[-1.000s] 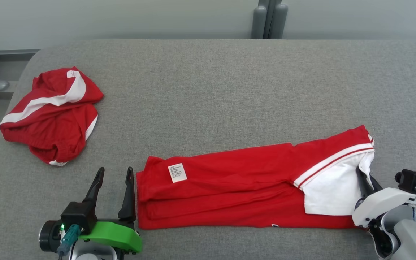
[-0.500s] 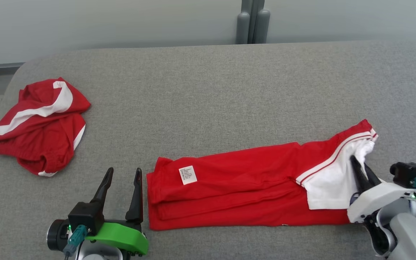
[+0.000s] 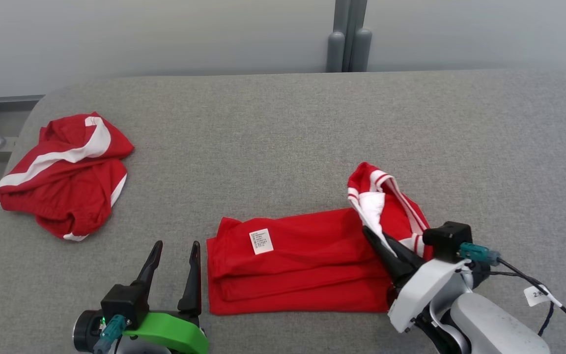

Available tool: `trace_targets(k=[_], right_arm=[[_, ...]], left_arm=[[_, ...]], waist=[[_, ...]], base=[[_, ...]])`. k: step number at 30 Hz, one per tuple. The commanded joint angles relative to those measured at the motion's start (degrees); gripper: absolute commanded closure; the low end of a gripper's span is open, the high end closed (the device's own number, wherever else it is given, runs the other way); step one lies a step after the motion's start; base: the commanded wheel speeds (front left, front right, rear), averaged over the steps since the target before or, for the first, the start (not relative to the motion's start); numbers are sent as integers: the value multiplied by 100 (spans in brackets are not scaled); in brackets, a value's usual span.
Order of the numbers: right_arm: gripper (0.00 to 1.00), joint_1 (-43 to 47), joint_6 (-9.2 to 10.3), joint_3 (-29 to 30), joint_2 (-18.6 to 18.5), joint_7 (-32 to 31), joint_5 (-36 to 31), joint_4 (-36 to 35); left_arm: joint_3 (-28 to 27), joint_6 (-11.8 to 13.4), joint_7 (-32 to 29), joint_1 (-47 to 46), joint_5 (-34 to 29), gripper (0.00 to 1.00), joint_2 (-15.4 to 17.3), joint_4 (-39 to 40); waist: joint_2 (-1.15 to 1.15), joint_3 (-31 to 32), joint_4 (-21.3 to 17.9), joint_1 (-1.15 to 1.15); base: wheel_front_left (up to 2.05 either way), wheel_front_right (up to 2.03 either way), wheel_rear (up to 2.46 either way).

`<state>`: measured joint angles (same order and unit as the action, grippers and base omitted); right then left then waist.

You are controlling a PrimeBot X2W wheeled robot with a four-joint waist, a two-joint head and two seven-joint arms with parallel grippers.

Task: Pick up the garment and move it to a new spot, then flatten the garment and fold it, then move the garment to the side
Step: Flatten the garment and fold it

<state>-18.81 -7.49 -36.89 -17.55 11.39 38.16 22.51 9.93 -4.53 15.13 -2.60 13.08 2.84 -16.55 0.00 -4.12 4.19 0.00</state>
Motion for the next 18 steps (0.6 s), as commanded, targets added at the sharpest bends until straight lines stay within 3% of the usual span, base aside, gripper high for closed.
trace_targets(k=[1, 18], right_arm=[[100, -73, 1, -63, 26, -27, 22, -32], [100, -925, 1, -1138, 508, -118, 73, 891]], left_arm=[[17, -2, -3, 63, 28, 0, 14, 0], [412, 76, -3, 126, 232, 0, 13, -21]], waist=[[0, 25, 82, 0], [0, -99, 1295, 0]], base=[[0, 0, 0], [0, 0, 0]])
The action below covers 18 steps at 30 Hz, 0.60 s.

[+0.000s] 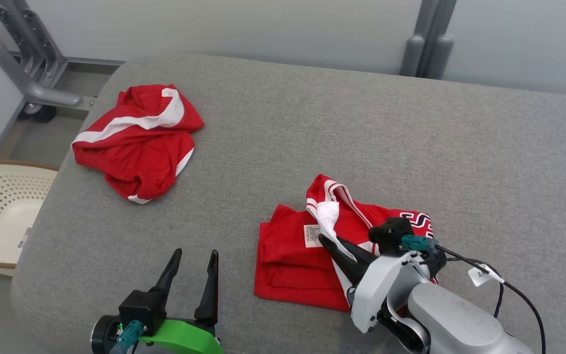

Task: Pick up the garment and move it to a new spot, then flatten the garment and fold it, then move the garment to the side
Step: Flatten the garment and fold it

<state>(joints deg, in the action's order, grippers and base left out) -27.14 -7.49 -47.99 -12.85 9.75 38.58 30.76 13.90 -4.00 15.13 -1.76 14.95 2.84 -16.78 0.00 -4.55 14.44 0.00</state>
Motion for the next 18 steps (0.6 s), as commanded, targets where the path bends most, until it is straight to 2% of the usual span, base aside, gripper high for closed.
trace_targets(k=[1, 6, 7, 8, 9, 14, 18], right_arm=[[100, -130, 1, -82, 75, 49, 47, 128], [100, -337, 1, -260, 255, 78, 156, 503], [87, -374, 1, -274, 280, 38, 173, 615], [49, -419, 1, -285, 308, 17, 178, 720], [0, -467, 1, -276, 350, 59, 209, 783], [0, -594, 1, -248, 454, 283, 347, 785], [0, -657, 2, -37, 360, 491, 580, 348]], left_arm=[[40, 25, -4, 51, 57, 0, 12, 2], [150, 62, -4, 47, 138, 0, 12, 12], [161, 66, -4, 42, 146, 0, 12, 7], [169, 71, -4, 39, 164, 0, 12, 0], [177, 71, -4, 35, 160, 0, 12, -6], [120, 105, -4, 42, 169, 0, 12, 4], [50, 112, -3, 43, 184, 0, 13, 42]], waist=[[0, -59, 315, 0], [0, -79, 476, 0], [0, -81, 493, 0], [0, -83, 504, 0], [0, -88, 510, 0], [0, -95, 417, 0], [0, -76, 200, 0]], base=[[0, 0, 0], [0, 0, 0], [0, 0, 0], [0, 0, 0], [0, 0, 0], [0, 0, 0], [0, 0, 0]])
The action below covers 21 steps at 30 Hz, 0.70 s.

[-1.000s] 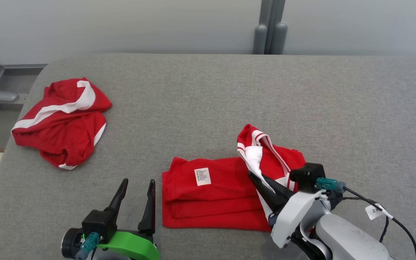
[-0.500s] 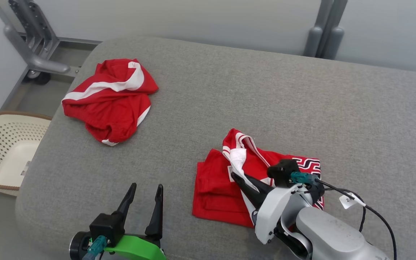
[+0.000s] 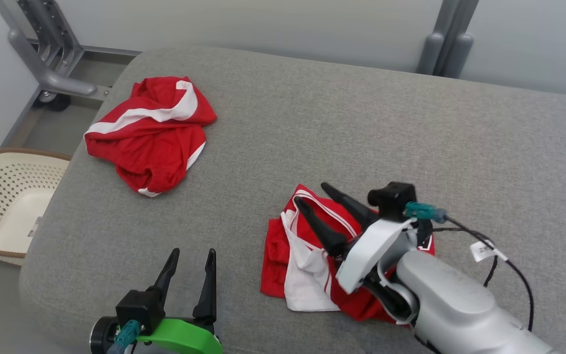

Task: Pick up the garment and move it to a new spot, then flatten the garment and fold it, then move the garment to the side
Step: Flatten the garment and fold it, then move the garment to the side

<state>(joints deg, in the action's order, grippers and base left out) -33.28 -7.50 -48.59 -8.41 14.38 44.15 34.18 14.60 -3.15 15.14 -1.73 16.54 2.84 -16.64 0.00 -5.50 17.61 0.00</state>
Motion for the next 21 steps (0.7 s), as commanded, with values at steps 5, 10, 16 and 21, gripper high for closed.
trace_targets(k=[5, 10, 16, 21], right_arm=[[0, 296, 3, 1052, -445, 77, 24, -627], [0, 873, 1, 2018, -771, 79, -235, -752], [0, 1464, 1, 2455, -817, 79, -420, -622], [0, 1718, 1, 2464, -710, 80, -380, -339]], left_arm=[[-93, 8, -4, 30, -14, 0, 13, 60], [-123, -5, -5, 15, -24, 0, 14, 85], [-162, -44, -4, -19, -59, 0, 13, 88], [-137, -66, -5, -49, -79, 0, 13, 99]], waist=[[0, 72, -434, 0], [0, 103, -628, 0], [0, 88, -704, 0], [0, 70, -637, 0]], base=[[0, 0, 0], [0, 0, 0], [0, 0, 0], [0, 0, 0]])
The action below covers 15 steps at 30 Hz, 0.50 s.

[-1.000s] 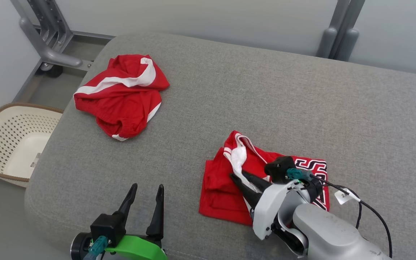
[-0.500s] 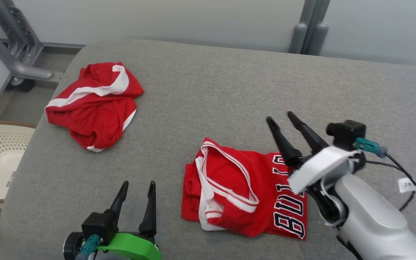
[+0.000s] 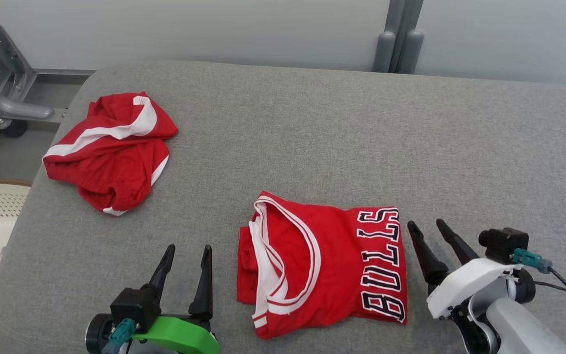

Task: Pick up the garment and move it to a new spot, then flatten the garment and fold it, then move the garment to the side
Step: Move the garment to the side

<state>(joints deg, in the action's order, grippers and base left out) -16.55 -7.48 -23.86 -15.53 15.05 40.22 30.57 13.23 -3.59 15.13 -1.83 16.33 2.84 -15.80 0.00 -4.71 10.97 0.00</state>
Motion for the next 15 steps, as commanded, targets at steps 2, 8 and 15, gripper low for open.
trace_targets(k=[2, 8, 15], right_arm=[[0, 70, -1, -72, 31, 14, 68, 123], [0, -21, -1, -196, 126, 13, 213, 557], [0, -75, -1, -457, 259, -100, 316, 992]], left_arm=[[-8, -27, -4, -47, -72, 0, 13, 21], [-25, -44, -4, -27, -99, 0, 13, 15], [-38, -37, -4, -16, -130, 0, 13, 31]], waist=[[0, -19, 73, 0], [0, -52, 279, 0], [0, -88, 419, 0]], base=[[0, 0, 0], [0, 0, 0], [0, 0, 0]])
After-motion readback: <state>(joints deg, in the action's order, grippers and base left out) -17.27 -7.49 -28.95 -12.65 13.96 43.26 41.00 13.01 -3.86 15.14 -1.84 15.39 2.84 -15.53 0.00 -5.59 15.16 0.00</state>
